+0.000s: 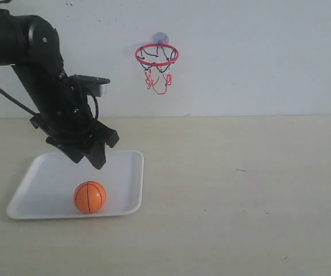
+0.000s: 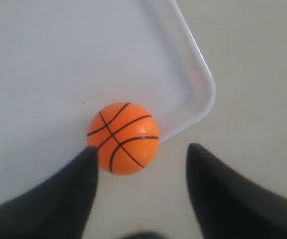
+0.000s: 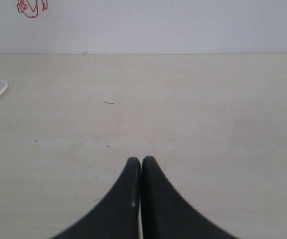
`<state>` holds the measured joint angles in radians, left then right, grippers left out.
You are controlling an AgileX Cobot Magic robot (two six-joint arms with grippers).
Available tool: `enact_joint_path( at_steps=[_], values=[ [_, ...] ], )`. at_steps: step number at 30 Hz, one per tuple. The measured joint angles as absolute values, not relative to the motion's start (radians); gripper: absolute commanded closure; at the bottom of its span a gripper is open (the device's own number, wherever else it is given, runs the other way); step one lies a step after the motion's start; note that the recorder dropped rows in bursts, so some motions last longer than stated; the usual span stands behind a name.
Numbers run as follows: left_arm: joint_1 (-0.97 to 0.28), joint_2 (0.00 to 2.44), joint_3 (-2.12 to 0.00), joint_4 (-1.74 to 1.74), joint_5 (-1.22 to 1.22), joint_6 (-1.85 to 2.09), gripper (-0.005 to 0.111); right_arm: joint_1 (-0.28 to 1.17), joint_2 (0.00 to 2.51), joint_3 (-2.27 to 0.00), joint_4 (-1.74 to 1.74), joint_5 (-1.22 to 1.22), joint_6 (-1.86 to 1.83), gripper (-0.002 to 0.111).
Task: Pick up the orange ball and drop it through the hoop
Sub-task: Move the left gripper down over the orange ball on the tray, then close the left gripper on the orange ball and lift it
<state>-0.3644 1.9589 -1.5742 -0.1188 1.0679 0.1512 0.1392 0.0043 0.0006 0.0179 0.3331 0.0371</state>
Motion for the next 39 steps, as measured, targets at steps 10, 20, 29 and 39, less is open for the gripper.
enact_joint_path(
  at_steps=[10, 20, 29, 39],
  values=[
    [-0.366, 2.023, -1.574, -0.026, 1.063, 0.030, 0.025, 0.139, 0.004, 0.001, 0.018, 0.333, 0.037, 0.109],
    [-0.366, 2.110, -1.574, -0.030, 1.070, 0.028, 0.025, 0.139, 0.004, 0.001, 0.018, 0.333, 0.037, 0.109],
    [-0.366, 2.160, -1.574, -0.131, 1.043, 0.028, 0.032, 0.139, 0.004, 0.001, 0.018, 0.333, 0.037, 0.109],
    [-0.366, 2.160, -1.577, -0.134, 1.036, 0.028, 0.068, 0.139, 0.004, 0.001, 0.018, 0.333, 0.037, 0.109]
  ],
)
